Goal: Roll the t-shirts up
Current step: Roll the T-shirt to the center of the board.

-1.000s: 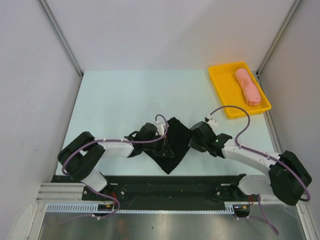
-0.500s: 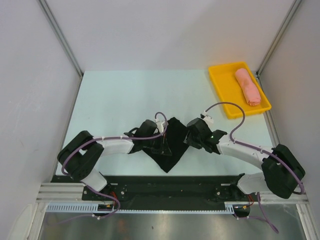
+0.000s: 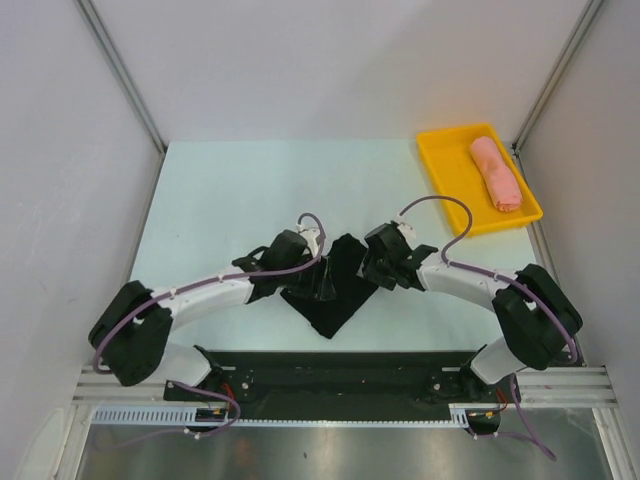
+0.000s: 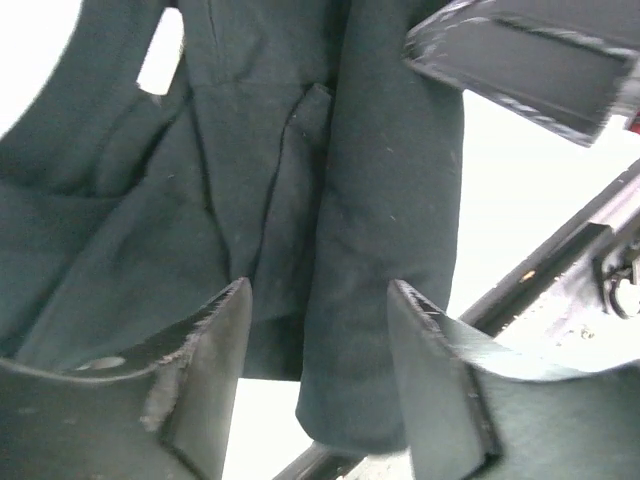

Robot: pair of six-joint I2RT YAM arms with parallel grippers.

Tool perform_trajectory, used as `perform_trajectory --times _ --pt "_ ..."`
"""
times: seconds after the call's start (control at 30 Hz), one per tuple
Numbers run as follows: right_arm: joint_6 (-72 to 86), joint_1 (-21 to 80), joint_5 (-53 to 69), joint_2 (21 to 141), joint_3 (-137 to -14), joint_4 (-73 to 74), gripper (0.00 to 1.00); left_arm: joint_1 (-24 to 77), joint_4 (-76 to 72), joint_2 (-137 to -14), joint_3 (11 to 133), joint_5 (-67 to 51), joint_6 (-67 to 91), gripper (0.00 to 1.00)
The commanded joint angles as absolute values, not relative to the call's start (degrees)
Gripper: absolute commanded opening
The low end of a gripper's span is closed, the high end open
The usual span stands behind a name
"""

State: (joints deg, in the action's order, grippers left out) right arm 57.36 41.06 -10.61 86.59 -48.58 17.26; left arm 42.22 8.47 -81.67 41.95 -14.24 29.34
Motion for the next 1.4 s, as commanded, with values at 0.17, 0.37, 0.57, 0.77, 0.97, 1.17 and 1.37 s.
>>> perform_trajectory --times 0.17,0.37,0.57,0.77,0.97,1.17,1.37 --pt "57.7 40.0 -8.7 90.2 -52.2 18.7 0.61 57.0 18.2 -75.1 49.4 7.5 25.0 0.72" --pt "57.4 39.4 -6.9 91.8 -53.4 19.0 0.61 67.1 23.4 -83.3 55.9 20.9 24.5 0.72" --pt "57.4 39.1 -6.9 91.4 -53.6 19.8 0.61 73.9 29.1 -92.8 62.0 34.6 24.5 0.69" --pt "57.5 38.5 -7.6 89.8 -53.6 21.4 0.61 75.5 30.9 -99.3 64.1 40.5 24.2 0.55" --pt "57.4 37.7 -10.3 85.8 -53.6 24.3 0.61 75.2 25.2 -99.4 62.8 36.1 22.1 0.02" --pt "56.5 35.6 -12.5 76.9 -50.0 26.8 0.62 75.2 13.9 -94.0 59.2 20.5 24.4 0.00" --pt "56.5 34.5 -13.5 67.0 -44.1 30.1 0.61 75.0 9.5 -92.2 56.8 12.8 27.8 0.00"
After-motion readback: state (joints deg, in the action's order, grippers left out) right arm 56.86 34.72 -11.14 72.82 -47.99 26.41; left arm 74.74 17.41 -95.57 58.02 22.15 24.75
